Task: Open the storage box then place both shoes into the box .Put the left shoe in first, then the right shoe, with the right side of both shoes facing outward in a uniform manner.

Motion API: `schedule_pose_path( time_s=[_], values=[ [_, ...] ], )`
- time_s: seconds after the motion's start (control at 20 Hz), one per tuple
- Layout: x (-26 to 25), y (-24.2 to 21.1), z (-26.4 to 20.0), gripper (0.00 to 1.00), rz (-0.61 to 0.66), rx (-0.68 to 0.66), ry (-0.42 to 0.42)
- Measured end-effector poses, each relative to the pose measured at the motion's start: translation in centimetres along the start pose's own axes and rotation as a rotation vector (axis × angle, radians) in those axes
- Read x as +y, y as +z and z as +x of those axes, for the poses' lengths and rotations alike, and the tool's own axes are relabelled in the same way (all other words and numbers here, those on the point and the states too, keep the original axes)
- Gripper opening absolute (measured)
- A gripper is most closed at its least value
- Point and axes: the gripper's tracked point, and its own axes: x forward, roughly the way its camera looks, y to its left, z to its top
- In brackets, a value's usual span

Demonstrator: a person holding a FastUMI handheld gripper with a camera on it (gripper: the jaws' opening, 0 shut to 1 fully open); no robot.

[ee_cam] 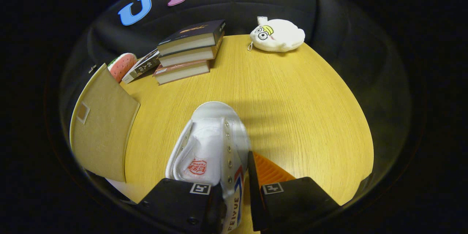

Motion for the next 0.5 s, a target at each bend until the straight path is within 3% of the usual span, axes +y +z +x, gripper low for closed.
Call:
schedule_pose_path(
  time_s=[0.15, 0.5],
  values=[
    [-0.2, 0.2, 0.1, 0.1, 0.124, 0.032, 0.006],
    [2.2, 3.2, -3.7, 0.07, 0.338, 0.024, 0.101]
  ],
)
